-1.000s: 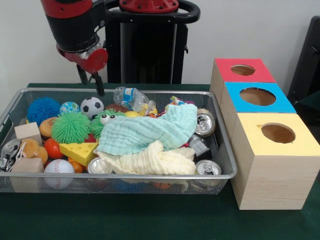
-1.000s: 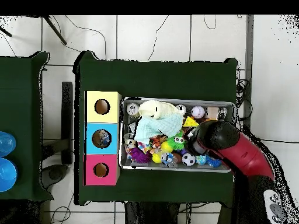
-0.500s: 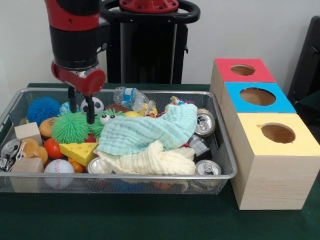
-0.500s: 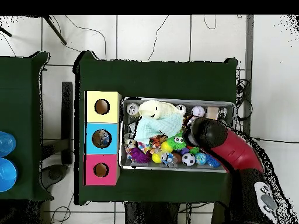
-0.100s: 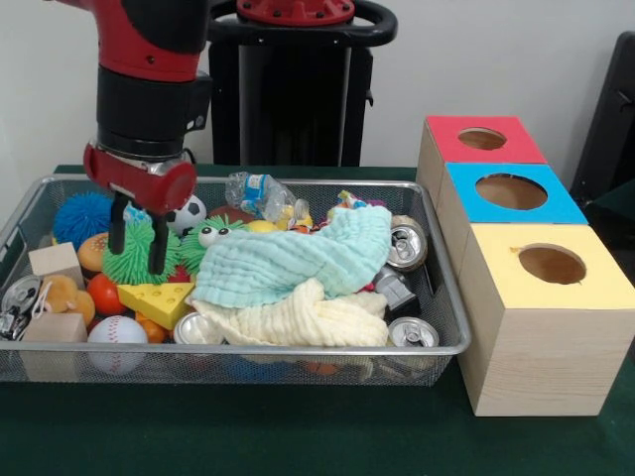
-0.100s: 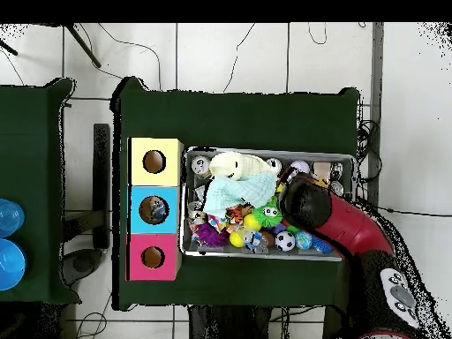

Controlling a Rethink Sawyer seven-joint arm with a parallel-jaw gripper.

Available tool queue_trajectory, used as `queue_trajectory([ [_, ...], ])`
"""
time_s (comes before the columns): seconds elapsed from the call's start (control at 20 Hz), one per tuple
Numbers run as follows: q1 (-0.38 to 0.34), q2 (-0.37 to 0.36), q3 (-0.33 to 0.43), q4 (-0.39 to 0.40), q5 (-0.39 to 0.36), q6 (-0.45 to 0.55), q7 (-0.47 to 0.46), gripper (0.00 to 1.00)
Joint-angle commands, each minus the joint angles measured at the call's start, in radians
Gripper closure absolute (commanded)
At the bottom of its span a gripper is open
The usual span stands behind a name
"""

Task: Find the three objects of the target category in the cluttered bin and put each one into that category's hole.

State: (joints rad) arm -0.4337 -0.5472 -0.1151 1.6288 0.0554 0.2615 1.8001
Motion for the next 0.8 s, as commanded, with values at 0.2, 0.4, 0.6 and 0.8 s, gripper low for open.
queue_trajectory([
  [0.2, -0.075, 0.055, 0.155, -0.012, -0.103, 0.182, -0.07, 0.0],
  [0.4, -0.071, 0.055, 0.159, -0.02, -0.118, 0.252, -0.073, 0.0],
  [0.6, -0.125, 0.079, 0.224, -0.036, -0.137, 0.362, -0.156, 0.0],
  [0.8, -0.161, 0.052, 0.255, 0.021, -0.189, 0.353, -0.202, 0.0],
])
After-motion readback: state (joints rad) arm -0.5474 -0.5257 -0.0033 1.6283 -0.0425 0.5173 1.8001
